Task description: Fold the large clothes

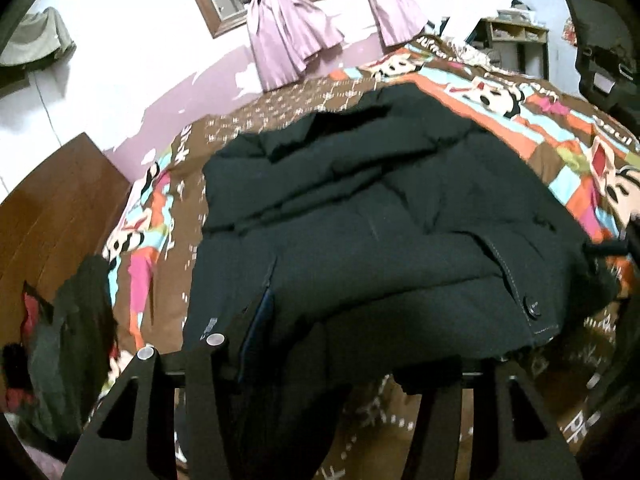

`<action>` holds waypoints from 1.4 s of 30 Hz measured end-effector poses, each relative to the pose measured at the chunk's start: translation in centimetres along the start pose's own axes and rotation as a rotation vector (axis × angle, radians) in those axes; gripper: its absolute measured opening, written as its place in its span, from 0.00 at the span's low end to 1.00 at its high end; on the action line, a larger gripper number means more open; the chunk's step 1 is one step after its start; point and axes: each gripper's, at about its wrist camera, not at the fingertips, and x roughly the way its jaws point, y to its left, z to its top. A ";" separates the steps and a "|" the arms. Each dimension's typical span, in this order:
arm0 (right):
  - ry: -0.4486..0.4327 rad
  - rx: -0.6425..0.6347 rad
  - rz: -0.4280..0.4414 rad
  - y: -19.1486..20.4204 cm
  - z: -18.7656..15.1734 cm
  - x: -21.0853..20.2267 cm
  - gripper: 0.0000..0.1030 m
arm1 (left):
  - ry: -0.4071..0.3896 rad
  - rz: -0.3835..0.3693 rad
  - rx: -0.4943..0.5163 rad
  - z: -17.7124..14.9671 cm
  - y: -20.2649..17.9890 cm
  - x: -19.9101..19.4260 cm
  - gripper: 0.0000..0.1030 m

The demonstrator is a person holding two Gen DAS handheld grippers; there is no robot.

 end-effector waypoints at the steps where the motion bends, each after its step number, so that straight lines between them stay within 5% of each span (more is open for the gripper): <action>1: 0.021 -0.013 -0.052 0.2 0.0 0.6 1.00 | -0.011 -0.006 -0.002 0.5 0.1 -0.1 0.46; 5: 0.083 -0.045 -0.259 -0.4 0.1 3.2 1.00 | -0.051 -0.012 0.005 2.3 0.3 -0.1 0.46; 8: 0.084 -0.024 -0.338 -1.6 0.2 4.0 1.00 | -0.062 -0.020 0.001 2.8 0.5 -0.1 0.46; 12: 0.016 0.079 -0.343 -4.4 0.6 3.0 0.98 | -0.062 -0.030 0.003 2.6 1.1 0.2 0.46; 20: -0.139 0.162 -0.244 -7.2 3.5 0.1 0.74 | -0.058 -0.019 -0.023 1.9 2.6 -0.2 0.46; 31: -0.247 0.145 -0.195 -8.2 9.1 -1.5 0.74 | 0.003 0.013 -0.014 -2.0 2.8 -0.7 0.48; 42: -0.254 0.035 -0.254 -6.9 7.1 -1.5 0.74 | 0.039 0.133 0.068 -4.9 1.3 0.0 0.46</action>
